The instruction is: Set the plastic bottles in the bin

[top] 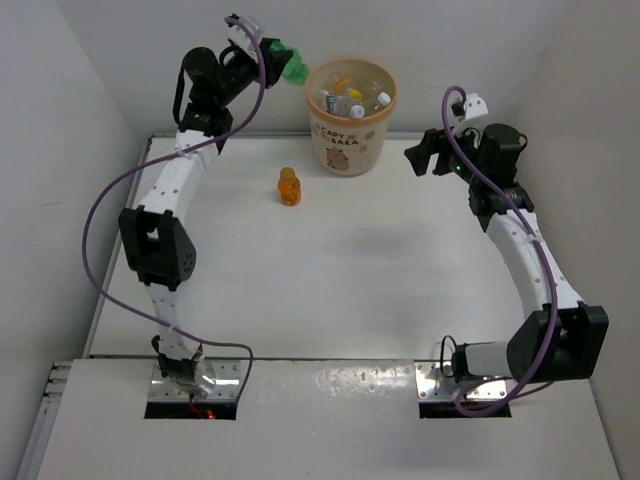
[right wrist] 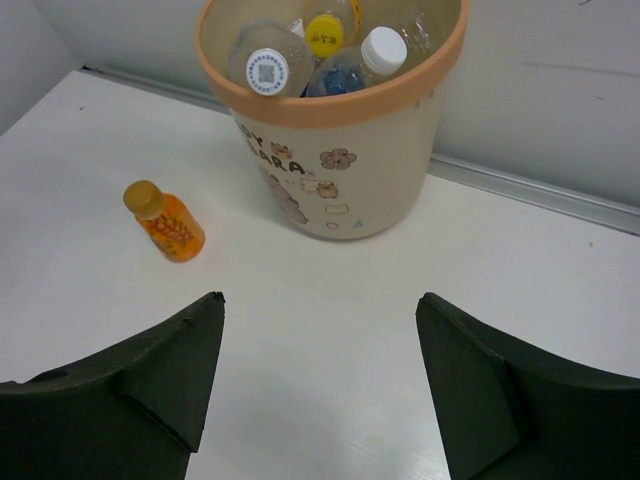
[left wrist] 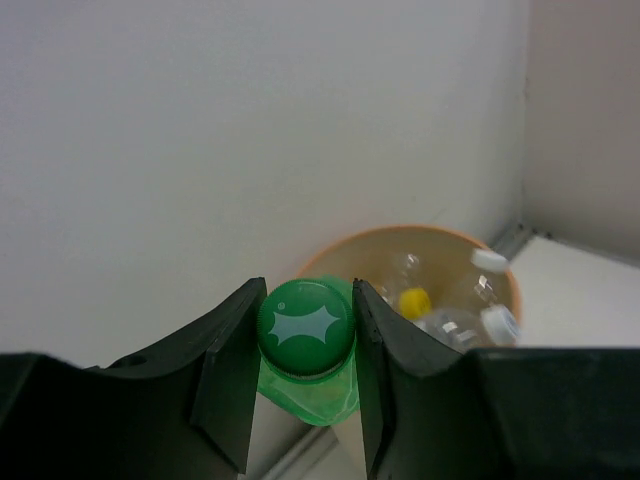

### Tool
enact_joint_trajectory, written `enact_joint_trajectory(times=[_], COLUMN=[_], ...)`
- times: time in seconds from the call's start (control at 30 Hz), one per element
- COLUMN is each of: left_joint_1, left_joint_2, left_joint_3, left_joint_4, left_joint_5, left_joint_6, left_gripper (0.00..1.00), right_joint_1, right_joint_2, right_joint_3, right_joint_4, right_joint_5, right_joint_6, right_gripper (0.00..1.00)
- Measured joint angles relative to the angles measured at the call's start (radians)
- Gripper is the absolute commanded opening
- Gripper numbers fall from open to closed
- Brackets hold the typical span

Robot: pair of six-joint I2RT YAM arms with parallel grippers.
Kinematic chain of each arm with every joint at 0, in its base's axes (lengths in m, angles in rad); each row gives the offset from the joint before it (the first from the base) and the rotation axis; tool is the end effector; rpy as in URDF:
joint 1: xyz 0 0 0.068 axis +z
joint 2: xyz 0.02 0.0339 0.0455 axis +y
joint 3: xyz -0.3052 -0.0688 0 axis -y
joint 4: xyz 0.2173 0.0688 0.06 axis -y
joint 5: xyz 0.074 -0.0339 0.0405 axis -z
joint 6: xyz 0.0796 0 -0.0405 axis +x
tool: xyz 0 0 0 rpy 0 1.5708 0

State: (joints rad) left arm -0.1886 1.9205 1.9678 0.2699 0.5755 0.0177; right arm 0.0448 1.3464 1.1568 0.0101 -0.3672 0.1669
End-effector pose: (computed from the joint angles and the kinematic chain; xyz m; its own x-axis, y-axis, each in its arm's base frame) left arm 0.4560 -0.1311 0.5143 0.3181 -0.0456 -0.9470 0.6597 0.7280 0.1865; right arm 0.3211 0.0430 0.4025 -0.2415 0.1444 -0.9596 -0.3596 0.9052 0.2267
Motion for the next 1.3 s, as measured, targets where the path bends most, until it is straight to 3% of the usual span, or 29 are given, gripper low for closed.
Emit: enact_joint_trajectory(times=[0.23, 0.47, 0.5, 0.6, 0.77, 0.8, 0.93, 1.1, 1.3], left_joint_1=[-0.032, -0.112, -0.119, -0.156, -0.2, -0.206, -0.219, -0.185, -0.088], left_joint_2=[0.313, 0.386, 0.386, 0.383, 0.384, 0.384, 0.383, 0.332, 0.042], left_joint_3=[0.272, 0.272, 0.27, 0.245, 0.212, 0.212, 0.212, 0.197, 0.085], left_joint_4=[0.149, 0.175, 0.18, 0.199, 0.151, 0.138, 0.109, 0.061, 0.045], left_joint_5=[-0.102, -0.13, -0.138, -0.184, -0.293, -0.314, -0.398, -0.375, -0.326], left_joint_6=[-0.133, -0.082, -0.064, 0.043, 0.217, 0.246, 0.31, 0.195, 0.011], left_gripper=[0.0, 0.0, 0.21, 0.67, 0.79, 0.92, 0.99, 0.99, 0.99], right_joint_1=[-0.028, -0.036, -0.036, -0.037, -0.036, -0.036, -0.026, 0.066, 0.216], right_joint_2=[-0.034, -0.039, -0.039, -0.039, -0.039, -0.039, -0.039, -0.008, 0.136], right_joint_3=[-0.026, -0.055, -0.057, -0.058, -0.058, -0.058, -0.058, -0.012, 0.151], right_joint_4=[-0.026, -0.058, -0.063, -0.072, -0.072, -0.072, -0.072, -0.073, -0.046], right_joint_5=[0.0, 0.0, 0.0, 0.0, -0.001, -0.001, -0.001, -0.002, -0.005], right_joint_6=[-0.018, -0.029, -0.029, -0.029, -0.028, -0.028, -0.028, -0.034, -0.063], right_gripper=[0.76, 0.75, 0.75, 0.75, 0.75, 0.75, 0.75, 0.74, 0.73])
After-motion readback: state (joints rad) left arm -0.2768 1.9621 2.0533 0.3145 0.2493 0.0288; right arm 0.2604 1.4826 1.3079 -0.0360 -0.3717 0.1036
